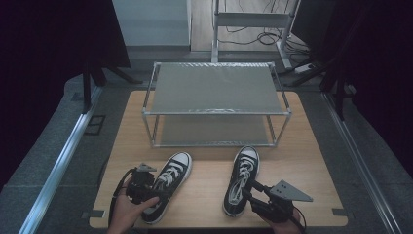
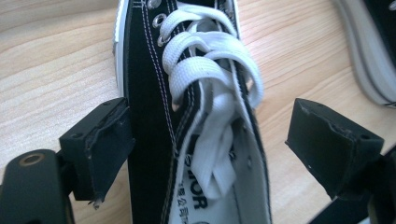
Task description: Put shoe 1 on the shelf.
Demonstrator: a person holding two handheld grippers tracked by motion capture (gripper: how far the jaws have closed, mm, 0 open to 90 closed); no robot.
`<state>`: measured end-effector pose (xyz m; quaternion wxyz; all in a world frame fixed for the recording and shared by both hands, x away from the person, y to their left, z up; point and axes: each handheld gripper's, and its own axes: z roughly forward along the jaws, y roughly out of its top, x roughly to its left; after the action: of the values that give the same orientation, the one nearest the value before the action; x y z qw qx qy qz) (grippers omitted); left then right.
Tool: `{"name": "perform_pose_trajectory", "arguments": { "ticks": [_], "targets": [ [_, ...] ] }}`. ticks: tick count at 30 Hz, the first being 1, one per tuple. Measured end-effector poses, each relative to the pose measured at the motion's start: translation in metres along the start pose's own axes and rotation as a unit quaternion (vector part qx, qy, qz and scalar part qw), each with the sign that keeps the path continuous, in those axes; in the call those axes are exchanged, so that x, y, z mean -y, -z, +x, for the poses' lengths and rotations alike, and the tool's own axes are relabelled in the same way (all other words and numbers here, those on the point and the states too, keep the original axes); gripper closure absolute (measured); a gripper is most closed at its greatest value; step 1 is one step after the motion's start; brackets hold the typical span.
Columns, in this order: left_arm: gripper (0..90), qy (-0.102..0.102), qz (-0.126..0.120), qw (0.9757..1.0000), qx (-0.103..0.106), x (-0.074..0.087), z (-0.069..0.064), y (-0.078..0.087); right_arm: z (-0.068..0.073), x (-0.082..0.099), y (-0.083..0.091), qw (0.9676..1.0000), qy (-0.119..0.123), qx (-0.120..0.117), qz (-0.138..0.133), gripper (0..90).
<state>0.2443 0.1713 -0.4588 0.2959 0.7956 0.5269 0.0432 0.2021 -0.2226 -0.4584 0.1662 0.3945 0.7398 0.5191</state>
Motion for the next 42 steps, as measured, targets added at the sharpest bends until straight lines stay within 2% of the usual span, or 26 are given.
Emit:
{"name": "perform_pose_trajectory", "arguments": {
  "ticks": [7, 8, 11, 17, 26, 31, 34, 35, 42],
  "targets": [
    [11.5, -0.003, 0.045, 0.9988, -0.022, -0.007, 0.003, -0.012, 0.003, 0.003, -0.004, 1.0, 0.002, 0.001, 0.009, 52.0],
    [11.5, -0.003, 0.045, 0.9988, -0.022, -0.007, 0.003, -0.012, 0.003, 0.003, -0.004, 0.9999, 0.003, 0.001, 0.01, 51.8],
    [11.5, -0.002, 0.074, 0.9968, -0.031, -0.011, 0.005, -0.021, 0.003, 0.004, -0.005, 0.9999, 0.004, 0.002, 0.012, 51.6],
    [10.8, -0.008, 0.101, 0.9944, -0.032, -0.017, 0.005, -0.029, 0.001, 0.005, -0.006, 0.9999, 0.001, 0.008, 0.013, 51.3],
    [10.1, -0.018, 0.134, 0.9898, -0.045, -0.025, 0.002, -0.04, 0.001, 0.006, -0.007, 0.9998, 0.002, 0.008, 0.017, 50.8],
    [9.7, -0.021, 0.154, 0.9869, -0.044, -0.027, 0.003, -0.044, 0.001, 0.006, -0.007, 0.9998, 0.002, 0.011, 0.016, 50.6],
    [9.5, -0.015, 0.164, 0.9856, -0.039, -0.028, 0.005, -0.047, 0.002, 0.006, -0.007, 0.9998, 0.002, 0.011, 0.016, 50.6],
    [9.5, -0.015, 0.171, 0.9844, -0.038, -0.029, 0.005, -0.048, 0.002, 0.006, -0.007, 0.9998, 0.003, 0.011, 0.017, 50.6],
    [7.8, -0.011, 0.173, 0.9843, -0.032, -0.03, 0.006, -0.05, 0.001, 0.006, -0.008, 0.9998, 0.003, 0.012, 0.016, 50.5]
  ]
}}
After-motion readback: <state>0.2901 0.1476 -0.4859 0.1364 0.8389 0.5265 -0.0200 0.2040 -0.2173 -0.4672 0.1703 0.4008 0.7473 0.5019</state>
